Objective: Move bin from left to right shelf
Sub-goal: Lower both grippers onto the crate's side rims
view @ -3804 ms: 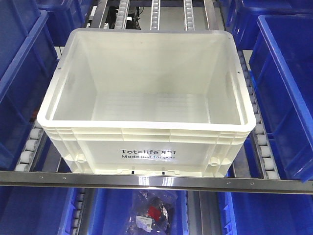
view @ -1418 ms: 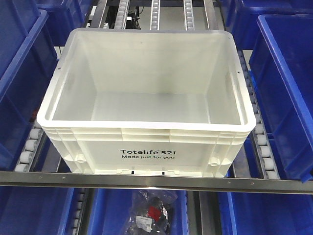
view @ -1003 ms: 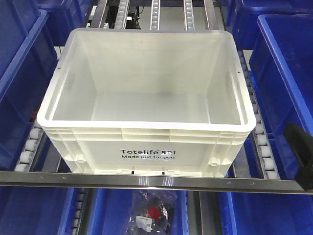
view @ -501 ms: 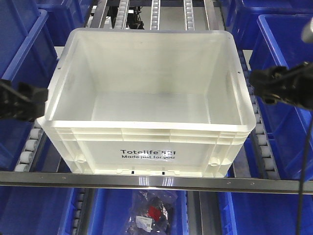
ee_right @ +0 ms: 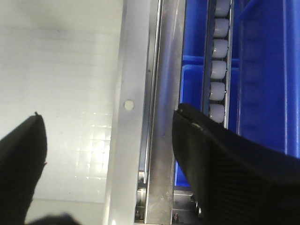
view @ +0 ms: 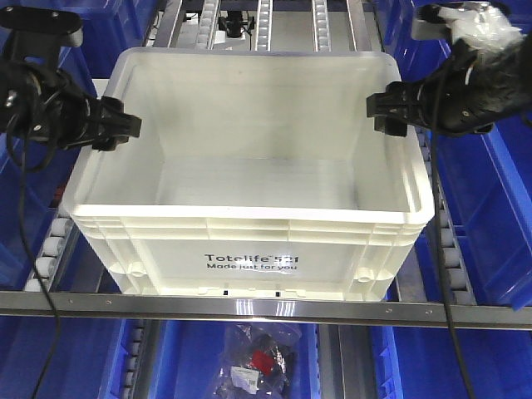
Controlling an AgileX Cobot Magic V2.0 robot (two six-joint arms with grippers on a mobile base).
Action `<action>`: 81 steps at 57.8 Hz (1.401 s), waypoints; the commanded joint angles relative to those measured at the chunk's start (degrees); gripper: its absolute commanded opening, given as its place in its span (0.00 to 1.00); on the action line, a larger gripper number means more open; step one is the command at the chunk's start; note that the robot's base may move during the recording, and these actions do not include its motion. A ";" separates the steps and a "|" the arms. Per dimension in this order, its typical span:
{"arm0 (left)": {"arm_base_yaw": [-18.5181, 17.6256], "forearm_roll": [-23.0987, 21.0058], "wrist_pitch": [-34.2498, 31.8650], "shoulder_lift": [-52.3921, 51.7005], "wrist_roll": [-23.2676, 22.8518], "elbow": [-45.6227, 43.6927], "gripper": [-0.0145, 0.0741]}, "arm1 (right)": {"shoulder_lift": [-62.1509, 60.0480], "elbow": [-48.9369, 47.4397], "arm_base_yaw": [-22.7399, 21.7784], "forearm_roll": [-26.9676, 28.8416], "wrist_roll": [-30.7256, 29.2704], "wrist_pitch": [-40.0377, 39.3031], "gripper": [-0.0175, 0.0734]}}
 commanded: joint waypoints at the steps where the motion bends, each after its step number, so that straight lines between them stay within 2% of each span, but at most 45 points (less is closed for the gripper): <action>1: -0.19 0.29 1.12 0.97 -0.74 -5.35 0.75 | 0.57 -4.40 -0.17 -0.28 0.18 0.10 0.78; 14: -0.19 0.29 6.42 6.19 -0.74 -10.78 0.74 | 4.28 -7.07 -0.17 1.26 0.12 2.54 0.76; 25: -0.19 0.17 6.93 8.21 -0.74 -11.70 0.66 | 5.57 -7.07 -0.17 1.26 0.12 2.54 0.62; 29: -0.19 0.17 7.24 8.57 -0.74 -11.70 0.58 | 5.57 -7.07 -0.17 1.26 -0.02 2.32 0.54; 40: -0.19 0.28 7.46 8.92 -0.74 -11.70 0.22 | 5.57 -7.21 -0.17 1.10 -0.28 2.80 0.24; 43: -0.19 0.28 7.51 8.92 -0.74 -11.70 0.15 | 5.57 -7.21 -0.17 1.10 -0.28 2.98 0.18; 64: -0.19 0.28 8.37 7.58 -0.74 -11.70 0.15 | 4.60 -7.21 -0.17 1.00 -0.28 3.89 0.18; 81: -0.24 -5.81 8.72 0.95 -0.67 -11.70 0.15 | -1.44 -7.21 0.01 1.79 -0.28 6.04 0.19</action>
